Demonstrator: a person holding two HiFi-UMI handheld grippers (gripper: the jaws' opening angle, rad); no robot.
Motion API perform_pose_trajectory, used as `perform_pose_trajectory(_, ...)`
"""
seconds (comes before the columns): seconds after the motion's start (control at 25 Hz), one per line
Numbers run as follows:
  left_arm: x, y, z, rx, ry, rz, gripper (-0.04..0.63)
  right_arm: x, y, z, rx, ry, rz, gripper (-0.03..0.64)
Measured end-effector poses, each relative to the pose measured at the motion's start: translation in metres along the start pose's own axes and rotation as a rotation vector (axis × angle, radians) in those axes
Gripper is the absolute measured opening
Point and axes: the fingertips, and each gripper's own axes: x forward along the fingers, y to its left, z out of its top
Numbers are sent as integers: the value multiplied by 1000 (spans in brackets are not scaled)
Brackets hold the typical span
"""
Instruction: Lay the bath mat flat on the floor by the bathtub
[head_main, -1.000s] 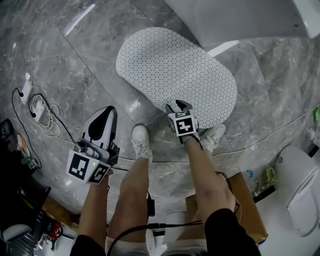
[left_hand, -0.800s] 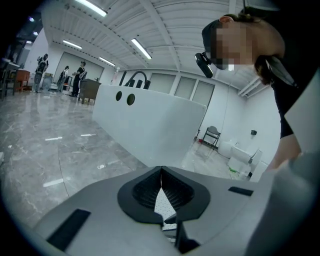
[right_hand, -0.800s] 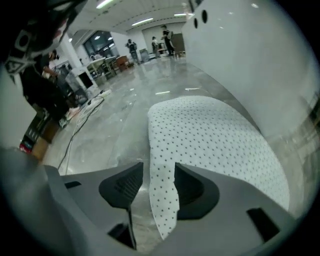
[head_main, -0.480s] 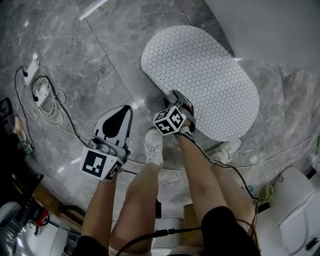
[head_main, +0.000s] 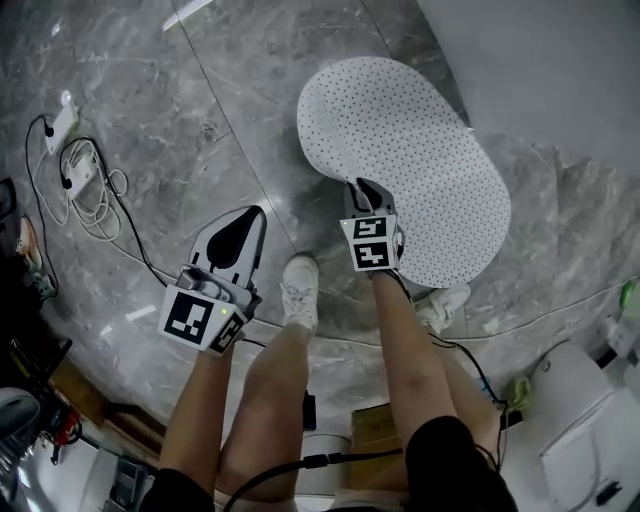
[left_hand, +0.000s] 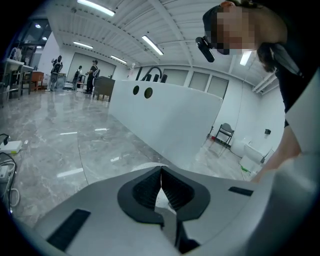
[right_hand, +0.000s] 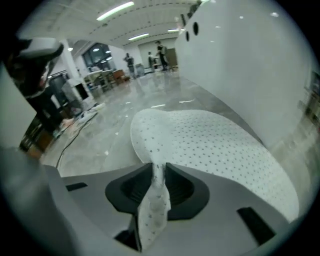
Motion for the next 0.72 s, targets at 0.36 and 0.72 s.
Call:
perform_pose_trajectory(0.36, -14, -19, 31, -14, -3, -3, 17, -48, 36, 4, -54, 39, 117, 48)
perform_pose_trajectory(0.72, -20, -64, 92, 49, -15, -62, 15, -195, 20, 29, 51, -55, 96, 35)
